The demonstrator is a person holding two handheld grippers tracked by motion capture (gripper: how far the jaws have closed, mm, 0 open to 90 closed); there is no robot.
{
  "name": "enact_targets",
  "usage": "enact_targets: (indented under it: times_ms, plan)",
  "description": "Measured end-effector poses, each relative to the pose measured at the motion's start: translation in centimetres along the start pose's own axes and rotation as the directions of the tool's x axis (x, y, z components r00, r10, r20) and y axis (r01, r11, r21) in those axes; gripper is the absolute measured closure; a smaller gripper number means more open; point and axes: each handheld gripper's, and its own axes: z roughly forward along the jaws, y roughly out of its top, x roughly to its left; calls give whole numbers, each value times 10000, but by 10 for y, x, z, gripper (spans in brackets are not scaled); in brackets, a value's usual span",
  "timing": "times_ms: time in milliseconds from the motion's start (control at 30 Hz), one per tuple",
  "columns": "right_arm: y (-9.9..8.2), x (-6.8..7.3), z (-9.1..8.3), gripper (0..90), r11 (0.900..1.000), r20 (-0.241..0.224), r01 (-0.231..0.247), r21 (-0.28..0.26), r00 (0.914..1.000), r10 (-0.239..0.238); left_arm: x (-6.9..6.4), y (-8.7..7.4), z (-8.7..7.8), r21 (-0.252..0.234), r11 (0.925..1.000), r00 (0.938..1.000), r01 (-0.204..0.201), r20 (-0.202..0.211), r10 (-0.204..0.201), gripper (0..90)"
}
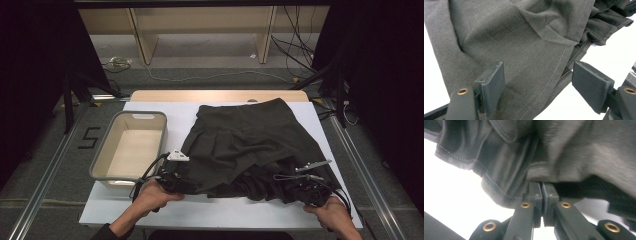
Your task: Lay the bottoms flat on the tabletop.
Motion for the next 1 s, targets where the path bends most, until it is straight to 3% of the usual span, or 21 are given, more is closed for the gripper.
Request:
enact_targets:
  times_ms: [67,133,200,300,467,533,667,833,1000]
  plan:
    - [-1,-4,-6,809,9996,50,-160,-238,9999,162,0,0,0,-2,10000,10000,-14,-3,14,256]
    - [-2,-4,-14,639,9982,277,-270,-543,9992,285,0,0,0,0,10000,10000,2,5,-2,256]
    - [-3,-5,-22,534,9943,512,-308,-1016,9980,361,-1,0,1,1,10000,10000,7,3,-7,256]
    - [-3,-9,-34,501,9751,812,-655,-2119,9931,844,-3,2,3,28,10000,10000,8,6,-8,256]
    - [4,-16,-43,459,9406,834,-1051,-3228,9868,1389,-15,6,12,127,9995,9994,-275,205,272,256]
    - [8,-19,-47,436,9265,753,-1192,-3568,9849,1558,-20,7,18,264,9987,9990,-425,174,420,256]
    - [13,-25,-54,427,9101,324,-1529,-3851,9833,1789,-29,11,27,345,9979,9985,-540,144,535,256]
    - [19,-32,-53,414,9165,479,-1649,-3645,9796,1953,-37,18,41,399,9972,9979,-635,182,628,256]
    - [32,-41,-40,385,9265,302,-1831,-3287,9785,2041,-44,24,57,647,9952,9972,-733,199,722,260]
